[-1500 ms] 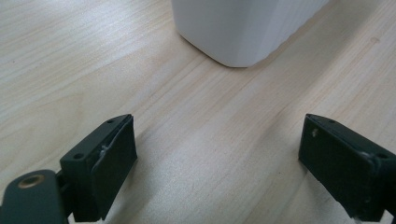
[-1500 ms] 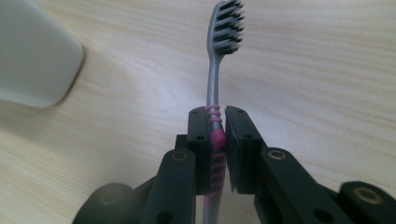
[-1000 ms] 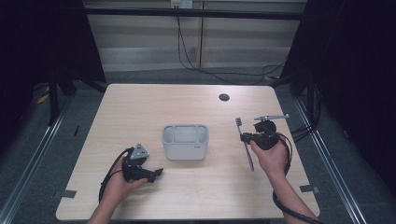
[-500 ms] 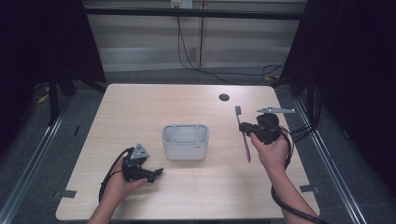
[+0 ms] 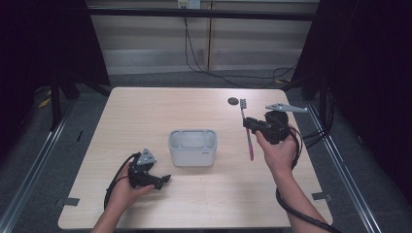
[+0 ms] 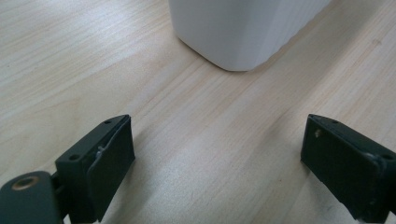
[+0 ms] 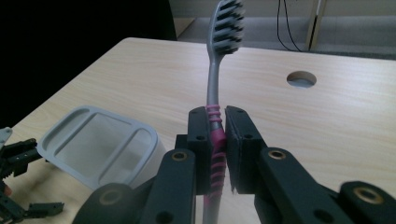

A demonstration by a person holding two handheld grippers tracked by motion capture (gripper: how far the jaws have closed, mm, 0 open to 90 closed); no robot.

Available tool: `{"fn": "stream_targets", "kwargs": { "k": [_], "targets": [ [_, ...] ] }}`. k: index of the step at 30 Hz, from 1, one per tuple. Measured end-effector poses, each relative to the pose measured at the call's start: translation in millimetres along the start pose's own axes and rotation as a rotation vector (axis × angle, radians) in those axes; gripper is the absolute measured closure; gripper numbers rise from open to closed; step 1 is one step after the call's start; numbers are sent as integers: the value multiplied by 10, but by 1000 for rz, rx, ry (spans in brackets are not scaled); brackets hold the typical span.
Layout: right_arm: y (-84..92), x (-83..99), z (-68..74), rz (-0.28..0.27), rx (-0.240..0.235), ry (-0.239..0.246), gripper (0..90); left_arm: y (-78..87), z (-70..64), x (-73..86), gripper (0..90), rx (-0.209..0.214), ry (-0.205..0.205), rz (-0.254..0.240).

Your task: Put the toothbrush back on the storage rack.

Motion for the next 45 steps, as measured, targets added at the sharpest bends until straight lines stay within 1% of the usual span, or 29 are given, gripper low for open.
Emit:
{"fn": "stream_targets", "kwargs": {
  "k": [4, 8, 11, 13, 15, 18, 20, 23, 27, 30, 31, 32, 34, 40, 45],
  "targets": [
    [12, -85, 100, -35, -19, -2, 814, 0, 0, 0, 90, 0, 0, 0],
    [22, -133, 147, -55, -27, -4, 814, 0, 1, 0, 89, 0, -1, 1],
    [36, -182, 213, -75, -46, -3, 814, -2, 0, -1, 89, 0, 0, 0],
    [40, -194, 230, -79, -51, -4, 814, -1, 1, -1, 89, -1, 0, 2],
    [57, -235, 264, -97, -57, -3, 814, 0, 5, -2, 88, -4, -4, 3],
    [65, -264, 277, -109, -62, -14, 814, -2, 7, -4, 88, -5, -5, 0],
    [72, -291, 299, -120, -73, -19, 814, -2, 7, -4, 88, -5, -5, 0],
    [78, -307, 362, -126, -78, -8, 814, -2, 5, -4, 88, -4, -4, 0],
    [81, -328, 404, -136, -83, 2, 814, -2, 6, -4, 88, -5, -4, 0],
    [75, -342, 438, -145, -94, -1, 814, -2, 6, -4, 88, -5, -5, 0],
    [62, -342, 459, -152, -103, -11, 814, -2, 6, -4, 88, -5, -4, 0],
    [62, -342, 459, -152, -103, -11, 814, -2, 6, -4, 88, -5, -4, 0],
    [50, -345, 506, -172, -114, -6, 814, -2, 6, -4, 88, -5, -5, 0],
    [38, -351, 585, -187, -132, 10, 814, -2, 6, -4, 88, -5, -4, 0],
    [42, -387, 641, -206, -148, 0, 814, -6, 3, -8, 88, -5, 1, -6]
  ]
}}
Point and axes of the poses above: each handheld gripper's, and its own axes: y roughly backward along the jaws, x roughly out of its underside, z roughly to its left, the point moved 9 cm from there along -y, roughly forward along the jaws, and after that the axes turned 15 degrees about x, right-handed, at the moved point
